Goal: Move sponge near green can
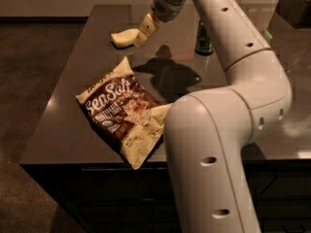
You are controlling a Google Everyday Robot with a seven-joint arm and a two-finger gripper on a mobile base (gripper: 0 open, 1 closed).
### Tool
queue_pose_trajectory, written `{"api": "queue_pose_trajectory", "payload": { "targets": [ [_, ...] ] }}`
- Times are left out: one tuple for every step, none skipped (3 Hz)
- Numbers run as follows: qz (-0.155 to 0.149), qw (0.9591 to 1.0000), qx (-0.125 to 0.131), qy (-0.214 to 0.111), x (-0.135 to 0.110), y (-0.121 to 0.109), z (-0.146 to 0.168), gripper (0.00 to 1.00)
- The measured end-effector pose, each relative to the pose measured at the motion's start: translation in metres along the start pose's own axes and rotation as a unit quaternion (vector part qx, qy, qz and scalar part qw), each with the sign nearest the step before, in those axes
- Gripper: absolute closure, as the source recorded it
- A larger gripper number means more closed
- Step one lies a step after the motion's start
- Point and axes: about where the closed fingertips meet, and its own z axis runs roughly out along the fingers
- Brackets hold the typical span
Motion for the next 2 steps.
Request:
{"api": "queue_pose_trajectory", "payload": {
  "targets": [
    [0.020,0.9992,0.029,-0.019,-0.023,-0.011,0.019,0.00],
    [0.032,0.9968,0.059,-0.042,-0.048,-0.017,0.027,0.00]
  ]
}}
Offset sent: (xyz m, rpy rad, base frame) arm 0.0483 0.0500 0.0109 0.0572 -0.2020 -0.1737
